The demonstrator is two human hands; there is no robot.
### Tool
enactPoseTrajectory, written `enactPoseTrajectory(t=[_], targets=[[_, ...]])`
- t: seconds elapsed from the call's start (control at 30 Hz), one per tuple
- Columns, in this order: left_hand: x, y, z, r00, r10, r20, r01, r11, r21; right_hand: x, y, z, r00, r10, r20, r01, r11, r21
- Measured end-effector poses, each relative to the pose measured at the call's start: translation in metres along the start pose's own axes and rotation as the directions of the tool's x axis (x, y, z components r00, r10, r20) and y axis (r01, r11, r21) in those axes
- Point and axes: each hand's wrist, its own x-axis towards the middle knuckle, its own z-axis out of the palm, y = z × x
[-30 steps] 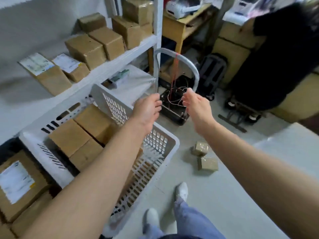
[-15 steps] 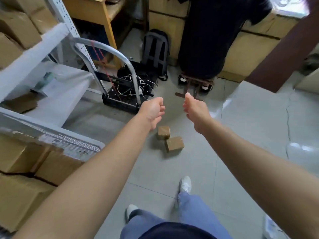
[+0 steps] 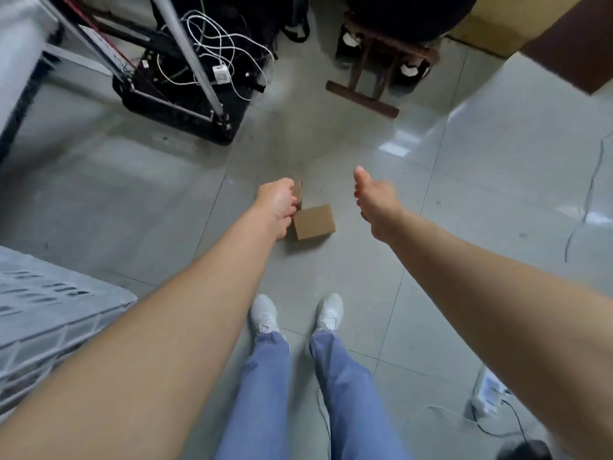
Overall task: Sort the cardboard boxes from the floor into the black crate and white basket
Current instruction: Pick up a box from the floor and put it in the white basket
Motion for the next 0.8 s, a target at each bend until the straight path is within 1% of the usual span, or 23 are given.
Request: enactPoseTrajectory(t=[0.07, 0.23, 0.33, 0.5, 0.57, 0.67, 0.8], targets=[[0.046, -0.014, 0.008, 0.999, -0.026, -0.02, 0.027, 0.999, 0.032, 0.043, 0.019, 0.013, 1.0, 0.019, -0.018, -0.019, 1.0, -0.013], [0.163, -0.062, 0.026, 0.996, -0.08, -0.026, 0.083, 0.989, 0.12, 0.149, 0.078, 0.054, 0.998, 0.038, -0.053, -0.044, 0.992, -0.117], [0.227, -0.091, 0.036, 0.993, -0.11, -0.042, 0.115, 0.981, 0.156, 0.207, 0.119, 0.08, 0.999, 0.025, -0.031, -0.028, 0.991, -0.131], [0.327, -0.148, 0.054, 0.986, -0.152, -0.075, 0.163, 0.97, 0.182, 0.292, 0.182, 0.115, 0.998, 0.069, 0.012, -0.066, 0.985, -0.159], [0.361, -0.17, 0.058, 0.986, -0.148, -0.075, 0.16, 0.968, 0.196, 0.32, 0.203, 0.126, 0.997, 0.079, 0.021, -0.074, 0.983, -0.168], [0.398, -0.193, 0.06, 0.986, -0.156, -0.058, 0.164, 0.974, 0.159, 0.353, 0.228, 0.138, 0.995, 0.097, 0.033, -0.09, 0.981, -0.172], [0.42, -0.201, 0.062, 0.983, -0.184, 0.02, 0.184, 0.983, 0.003, 0.37, 0.246, 0.147, 0.981, 0.161, 0.108, -0.144, 0.978, -0.15]])
